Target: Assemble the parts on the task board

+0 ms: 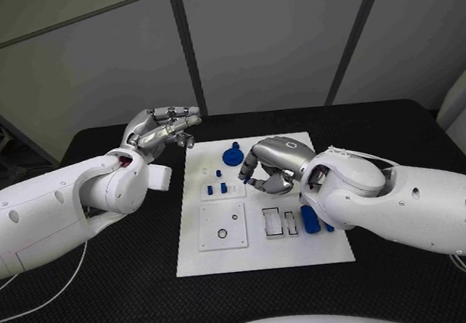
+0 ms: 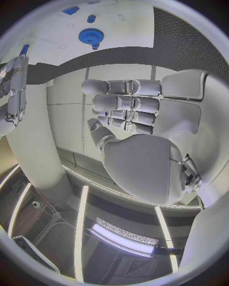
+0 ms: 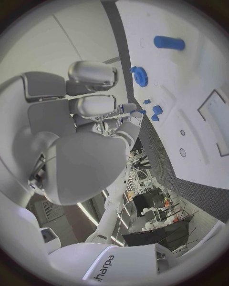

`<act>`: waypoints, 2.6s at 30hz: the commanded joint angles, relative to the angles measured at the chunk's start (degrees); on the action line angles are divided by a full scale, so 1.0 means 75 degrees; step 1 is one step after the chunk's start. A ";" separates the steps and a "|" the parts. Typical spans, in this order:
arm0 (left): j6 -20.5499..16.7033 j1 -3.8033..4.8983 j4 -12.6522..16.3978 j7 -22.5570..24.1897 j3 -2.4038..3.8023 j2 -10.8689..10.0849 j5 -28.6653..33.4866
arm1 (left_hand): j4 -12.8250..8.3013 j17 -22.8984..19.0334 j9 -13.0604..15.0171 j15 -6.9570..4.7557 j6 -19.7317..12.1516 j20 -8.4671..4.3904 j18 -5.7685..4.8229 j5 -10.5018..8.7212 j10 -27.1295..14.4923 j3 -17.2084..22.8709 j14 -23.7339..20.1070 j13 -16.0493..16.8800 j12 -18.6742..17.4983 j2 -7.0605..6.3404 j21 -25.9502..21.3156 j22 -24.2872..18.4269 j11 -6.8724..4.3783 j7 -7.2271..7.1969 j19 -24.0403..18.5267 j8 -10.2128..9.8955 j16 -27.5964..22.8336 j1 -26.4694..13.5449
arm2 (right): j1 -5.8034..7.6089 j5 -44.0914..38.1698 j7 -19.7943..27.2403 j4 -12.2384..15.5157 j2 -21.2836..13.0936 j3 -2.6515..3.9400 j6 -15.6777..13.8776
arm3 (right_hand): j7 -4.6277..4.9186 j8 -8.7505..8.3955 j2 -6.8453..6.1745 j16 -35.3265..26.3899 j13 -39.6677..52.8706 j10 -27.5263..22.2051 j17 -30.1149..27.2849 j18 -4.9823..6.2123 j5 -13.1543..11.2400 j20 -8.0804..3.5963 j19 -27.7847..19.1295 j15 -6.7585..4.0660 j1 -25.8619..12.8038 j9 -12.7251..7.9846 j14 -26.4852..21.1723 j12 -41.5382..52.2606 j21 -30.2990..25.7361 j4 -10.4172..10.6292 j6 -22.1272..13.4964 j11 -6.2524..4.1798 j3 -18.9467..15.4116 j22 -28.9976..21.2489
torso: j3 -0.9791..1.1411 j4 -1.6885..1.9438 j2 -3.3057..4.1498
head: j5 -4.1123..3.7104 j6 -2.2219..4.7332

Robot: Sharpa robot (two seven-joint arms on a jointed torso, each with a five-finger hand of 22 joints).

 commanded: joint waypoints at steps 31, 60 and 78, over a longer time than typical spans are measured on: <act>0.0167 0.0014 -0.0029 -0.0059 0.0009 0.0136 0.0048 | -0.0021 0.0000 -0.0007 0.0006 -0.0046 0.0013 -0.0130 -0.0033 -0.0041 -0.0037 -0.0061 0.0000 0.0047 0.0058 -0.0039 -0.0017 0.0008 0.0022 -0.0035 0.0023 -0.0024 -0.0007 | -0.0492 0.0095 0.0162 -0.0443 0.0647 -0.0269 0.0657 | 0.0043 -0.0042 -0.0018 0.0039 0.0008 0.0199 -0.0027 -0.0056 0.0053 0.0043 0.0023 -0.0027 -0.0040 0.0013 0.0265 -0.0049 0.0050 -0.0008 -0.0051 -0.0238 0.0054 0.0347 | 0.0010 -0.0016 0.0006 | 0.0327 -0.0284; 0.0187 0.0016 -0.0011 -0.0069 0.0009 0.0140 0.0048 | -0.0021 0.0000 -0.0007 0.0006 -0.0046 0.0013 -0.0130 -0.0033 -0.0041 -0.0037 -0.0061 0.0000 0.0047 0.0058 -0.0039 -0.0017 0.0008 0.0022 -0.0035 0.0023 -0.0024 -0.0007 | -0.0494 -0.0113 -0.0006 -0.0572 0.0800 -0.0410 0.0959 | 0.0050 -0.0049 -0.0006 0.0043 0.0016 0.0189 -0.0033 -0.0058 0.0054 0.0050 0.0027 -0.0020 -0.0052 0.0017 0.0263 -0.0055 0.0061 -0.0003 -0.0059 -0.0232 0.0053 0.0360 | 0.0007 -0.0020 0.0004 | 0.0346 -0.0328; 0.0229 0.0018 0.0011 -0.0107 0.0010 0.0145 0.0048 | -0.0018 0.0022 -0.0007 0.0011 -0.0058 0.0017 -0.0130 -0.0033 -0.0057 -0.0051 -0.0051 -0.0001 0.0056 0.0066 -0.0046 -0.0023 0.0013 0.0027 -0.0032 0.0022 -0.0013 -0.0015 | -0.0494 -0.0233 -0.0068 -0.0658 0.0894 -0.0479 0.1058 | 0.0215 -0.0274 -0.0095 0.0003 -0.0067 -0.0333 -0.0152 -0.0016 0.0095 0.0138 -0.0154 0.0113 -0.0249 -0.0052 0.0218 -0.0329 -0.0069 0.0073 -0.0491 -0.0075 -0.0012 0.0198 | 0.0003 -0.0014 0.0004 | 0.0354 -0.0323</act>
